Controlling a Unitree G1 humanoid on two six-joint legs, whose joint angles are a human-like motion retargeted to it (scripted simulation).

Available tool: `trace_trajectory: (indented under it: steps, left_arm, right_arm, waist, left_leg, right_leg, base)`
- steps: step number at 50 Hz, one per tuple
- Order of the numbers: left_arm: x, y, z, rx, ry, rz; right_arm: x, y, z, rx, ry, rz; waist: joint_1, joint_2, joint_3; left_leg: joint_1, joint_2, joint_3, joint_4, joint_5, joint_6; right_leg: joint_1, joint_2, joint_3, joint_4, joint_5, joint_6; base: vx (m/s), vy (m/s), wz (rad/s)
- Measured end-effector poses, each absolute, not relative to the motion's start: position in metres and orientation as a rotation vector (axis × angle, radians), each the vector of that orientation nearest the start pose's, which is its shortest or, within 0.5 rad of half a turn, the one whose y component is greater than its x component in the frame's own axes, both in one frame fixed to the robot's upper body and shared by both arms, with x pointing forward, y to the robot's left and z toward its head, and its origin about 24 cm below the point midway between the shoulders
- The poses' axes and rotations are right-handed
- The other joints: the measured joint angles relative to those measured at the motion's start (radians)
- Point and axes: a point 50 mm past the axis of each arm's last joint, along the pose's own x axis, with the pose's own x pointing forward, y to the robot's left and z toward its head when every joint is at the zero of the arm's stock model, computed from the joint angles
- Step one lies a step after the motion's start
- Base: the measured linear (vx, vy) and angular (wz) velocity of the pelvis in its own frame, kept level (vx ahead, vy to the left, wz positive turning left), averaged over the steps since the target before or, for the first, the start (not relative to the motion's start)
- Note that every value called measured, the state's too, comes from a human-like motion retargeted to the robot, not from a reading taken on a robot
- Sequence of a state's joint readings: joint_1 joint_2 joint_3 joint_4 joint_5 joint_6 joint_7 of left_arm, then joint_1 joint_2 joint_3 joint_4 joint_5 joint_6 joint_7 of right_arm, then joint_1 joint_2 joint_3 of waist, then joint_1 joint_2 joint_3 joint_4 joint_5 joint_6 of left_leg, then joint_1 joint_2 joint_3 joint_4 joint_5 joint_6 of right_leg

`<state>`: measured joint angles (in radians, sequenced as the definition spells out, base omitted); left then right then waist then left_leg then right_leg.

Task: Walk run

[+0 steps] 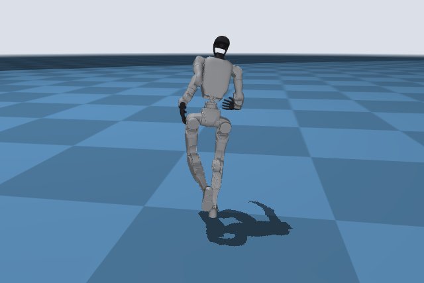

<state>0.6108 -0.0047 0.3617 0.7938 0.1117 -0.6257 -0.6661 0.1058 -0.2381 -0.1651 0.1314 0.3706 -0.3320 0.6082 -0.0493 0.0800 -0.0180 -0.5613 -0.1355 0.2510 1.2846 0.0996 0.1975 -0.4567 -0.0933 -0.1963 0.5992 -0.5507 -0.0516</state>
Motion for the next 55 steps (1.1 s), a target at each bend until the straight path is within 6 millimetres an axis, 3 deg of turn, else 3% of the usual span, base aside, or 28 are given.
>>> trace_trajectory:
  steps: [3,5,7,8,9,10,12,13,15,17,19,20,22,25,27,29,30,33,35,37,38,40,43,47,48,50,53,55]
  left_arm:
    - [-0.073,0.175,-0.119,-0.293,0.850,-0.013]
    - [-0.082,0.178,-0.116,-0.343,0.805,0.149]
    - [-0.073,0.186,-0.115,-0.337,0.741,0.234]
    - [-0.063,0.191,-0.114,-0.319,0.700,0.248]
    - [-0.045,0.195,-0.113,-0.297,0.648,0.240]
    - [-0.024,0.199,-0.112,-0.275,0.590,0.221]
    - [0.037,0.205,-0.102,-0.220,0.428,0.173]
    - [0.071,0.208,-0.092,-0.191,0.332,0.147]
    - [0.131,0.212,-0.063,-0.137,0.136,0.076]
    - [0.184,0.209,-0.029,-0.114,-0.042,-0.002]
    - [0.225,0.207,0.002,-0.152,-0.182,-0.115]
    - [0.239,0.196,0.013,-0.193,-0.228,-0.193]
    - [0.256,0.182,0.042,-0.271,-0.356,-0.260]
    - [0.251,0.182,0.064,-0.299,-0.458,-0.306]
    - [0.242,0.184,0.068,-0.247,-0.457,-0.344]
    - [0.226,0.191,0.069,-0.161,-0.441,-0.372]
    - [0.217,0.195,0.069,-0.112,-0.433,-0.382]
    - [0.195,0.196,0.043,-0.094,-0.305,-0.319]
    - [0.181,0.191,0.014,-0.156,-0.189,-0.282]
    - [0.129,0.194,-0.042,-0.206,0.085,-0.273]
    - [0.090,0.191,-0.071,-0.240,0.259,-0.306]
    - [0.047,0.178,-0.097,-0.355,0.427,-0.321]
    - [0.005,0.183,-0.101,-0.437,0.519,-0.264]
    - [0.001,0.207,-0.089,-0.305,0.488,-0.148]
    - [0.004,0.214,-0.084,-0.267,0.470,-0.125]
    - [0.021,0.225,-0.074,-0.205,0.403,-0.105]
    - [0.061,0.231,-0.056,-0.147,0.272,-0.117]
    - [0.097,0.225,-0.040,-0.126,0.156,-0.145]
  right_arm:
    - [0.227,-0.223,0.052,-0.021,-0.229,0.367]
    - [0.224,-0.225,0.050,-0.024,-0.231,0.365]
    - [0.217,-0.222,0.041,0.021,-0.211,0.358]
    - [0.211,-0.220,0.035,0.049,-0.202,0.354]
    - [0.206,-0.219,0.030,0.077,-0.192,0.348]
    - [0.202,-0.217,0.025,0.105,-0.183,0.341]
    - [0.199,-0.206,0.018,0.178,-0.180,0.338]
    - [0.199,-0.200,0.014,0.215,-0.177,0.345]
    - [0.190,-0.190,0.002,0.275,-0.137,0.362]
    - [0.161,-0.185,-0.024,0.347,-0.004,0.344]
    - [0.130,-0.187,-0.047,0.431,0.118,0.260]
    - [0.111,-0.192,-0.058,0.462,0.179,0.208]
    - [0.088,-0.201,-0.064,0.422,0.252,0.193]
    - [0.066,-0.227,-0.061,0.291,0.310,0.144]
    - [0.061,-0.242,-0.056,0.227,0.316,0.118]
    - [0.076,-0.247,-0.050,0.195,0.281,0.145]
    - [0.089,-0.247,-0.047,0.187,0.253,0.170]
    - [0.131,-0.244,-0.028,0.162,0.135,0.218]
    - [0.161,-0.240,-0.005,0.125,0.024,0.260]
    - [0.171,-0.224,0.001,0.163,-0.006,0.314]
    - [0.174,-0.224,-0.001,0.213,-0.009,0.297]
    - [0.194,-0.227,0.007,0.261,-0.046,0.315]
    - [0.203,-0.214,0.014,0.161,-0.057,0.392]
    - [0.196,-0.210,0.014,0.116,-0.066,0.424]
    - [0.193,-0.209,0.013,0.138,-0.075,0.427]
    - [0.192,-0.203,0.016,0.184,-0.116,0.445]
    - [0.203,-0.190,0.027,0.241,-0.197,0.500]
    - [0.212,-0.181,0.038,0.262,-0.250,0.549]
  waist:
    - [0.166,-0.022,-0.013]
    - [0.259,-0.088,-0.006]
    - [0.311,-0.150,0.002]
    - [0.335,-0.168,0.009]
    - [0.338,-0.180,0.031]
    - [0.329,-0.190,0.060]
    - [0.258,-0.157,0.099]
    - [0.212,-0.118,0.112]
    - [0.045,-0.081,0.123]
    - [-0.012,-0.093,0.085]
    - [-0.034,-0.096,-0.012]
    - [-0.038,-0.108,-0.063]
    - [-0.139,-0.115,-0.106]
    - [-0.291,-0.009,-0.139]
    - [-0.370,0.083,-0.119]
    - [-0.414,0.119,-0.076]
    - [-0.431,0.119,-0.059]
    - [-0.409,0.066,-0.026]
    - [-0.398,-0.008,-0.009]
    - [-0.269,-0.019,-0.037]
    - [-0.223,0.002,-0.078]
    - [-0.077,-0.012,-0.143]
    - [0.077,-0.040,-0.185]
    - [0.228,-0.114,-0.158]
    - [0.269,-0.138,-0.135]
    - [0.323,-0.169,-0.072]
    - [0.321,-0.086,-0.015]
    - [0.322,0.001,0.043]
  left_leg:
    - [-0.309,0.149,0.029,-0.071,-0.162,0.005]
    - [-0.451,0.156,0.021,-0.255,-0.177,-0.064]
    - [-0.481,0.143,-0.009,-0.554,-0.181,-0.125]
    - [-0.460,0.136,-0.037,-0.705,-0.202,-0.149]
    - [-0.424,0.120,-0.049,-0.805,-0.239,-0.182]
    - [-0.381,0.100,-0.053,-0.879,-0.283,-0.220]
    - [-0.242,0.082,-0.096,-0.977,-0.272,-0.249]
    - [-0.178,0.091,-0.135,-0.963,-0.127,-0.206]
    - [-0.113,0.001,-0.275,-0.788,-0.261,-0.031]
    - [-0.062,0.004,-0.311,-0.649,-0.412,-0.030]
    - [0.056,-0.043,-0.304,-0.669,-0.506,0.011]
    - [0.143,-0.064,-0.287,-0.726,-0.513,0.031]
    - [0.328,-0.109,-0.332,-0.890,-0.352,0.000]
    - [0.563,0.004,-0.325,-1.072,0.185,-0.098]
    - [0.613,0.145,-0.241,-0.984,0.424,-0.190]
    - [0.621,0.218,-0.167,-0.771,0.424,-0.169]
    - [0.636,0.205,-0.181,-0.723,0.424,-0.122]
    - [0.688,0.092,-0.167,-0.591,0.424,-0.090]
    - [0.686,-0.006,-0.140,-0.484,0.396,-0.025]
    - [0.573,-0.058,-0.031,-0.265,0.263,0.046]
    - [0.454,0.012,-0.040,-0.095,0.149,0.059]
    - [0.181,0.072,-0.010,0.046,-0.009,0.063]
    - [-0.033,0.080,0.022,-0.179,-0.124,0.039]
    - [-0.126,0.025,-0.005,-0.743,-0.166,-0.064]
    - [-0.102,0.006,-0.009,-0.893,-0.182,-0.090]
    - [-0.066,-0.026,-0.086,-1.143,-0.213,-0.186]
    - [0.021,0.046,-0.149,-1.289,-0.262,-0.299]
    - [0.088,0.129,-0.178,-1.228,-0.205,-0.337]
  right_leg:
    - [0.233,0.130,0.047,-0.215,0.121,0.016]
    - [0.398,0.145,0.084,-0.361,0.446,0.054]
    - [0.507,0.105,0.073,-0.409,0.872,0.133]
    - [0.550,0.085,0.043,-0.403,1.024,0.187]
    - [0.559,0.044,0.000,-0.274,1.074,0.213]
    - [0.551,-0.008,-0.048,-0.084,1.074,0.226]
    - [0.552,0.241,0.196,0.017,1.074,0.214]
    - [0.543,0.345,0.181,0.053,1.074,0.231]
    - [0.433,0.419,0.000,0.197,1.010,0.251]
    - [0.253,0.259,-0.137,0.485,0.779,0.098]
    - [0.055,0.100,-0.174,0.575,0.610,0.014]
    - [-0.031,0.040,-0.190,0.556,0.553,-0.025]
    - [-0.193,-0.046,-0.138,0.453,0.481,0.000]
    - [-0.313,-0.147,-0.157,0.164,0.467,0.080]
    - [-0.317,-0.147,-0.181,-0.060,0.442,0.125]
    - [-0.306,-0.093,-0.107,-0.255,0.359,0.153]
    - [-0.290,-0.081,-0.059,-0.357,0.336,0.171]
    - [-0.202,-0.129,-0.085,-0.385,0.322,0.116]
    - [-0.151,-0.168,-0.014,-0.308,0.614,0.005]
    - [-0.115,0.019,0.273,-0.067,0.342,-0.042]
    - [-0.106,-0.066,0.114,0.029,0.269,-0.032]
    - [-0.021,0.039,0.088,0.056,0.133,-0.099]
    - [0.212,0.136,0.091,-0.125,0.269,-0.086]
    - [0.526,0.137,0.054,-0.353,0.983,0.141]
    - [0.580,0.089,-0.021,-0.296,1.051,0.218]
    - [0.624,0.100,0.037,-0.104,1.074,0.313]
    - [0.738,0.287,0.102,-0.100,1.074,0.313]
    - [0.800,0.329,0.001,0.005,0.970,0.282]
  base:
    - [2.73,-0.54,-1.63]
    - [2.12,-0.53,-1.04]
    - [2.73,-0.53,-0.39]
    - [2.97,-0.57,-0.02]
    - [2.55,-0.61,0.41]
    - [2.49,-0.64,1.12]
    - [2.66,-0.71,1.61]
    - [2.48,-0.81,2.19]
    - [2.77,-0.92,2.72]
    - [2.59,-0.88,1.19]
    - [2.97,-1.12,0.71]
    - [3.09,-1.31,0.94]
    - [2.62,-1.25,1.31]
    - [2.15,-0.93,1.56]
    - [2.18,-1.16,0.72]
    - [2.14,-1.34,-0.35]
    - [2.38,-1.59,-0.74]
    - [2.49,-1.53,-0.76]
    - [2.00,-1.07,-1.01]
    - [2.87,-1.52,-2.44]
    - [3.17,-1.38,-1.49]
    - [2.75,-0.95,-1.58]
    - [2.77,-0.50,-1.29]
    - [2.46,-0.61,-0.38]
    - [2.81,-0.81,-0.73]
    - [2.42,-0.94,-0.20]
    - [2.39,-0.77,0.35]
    - [2.59,-0.69,0.33]
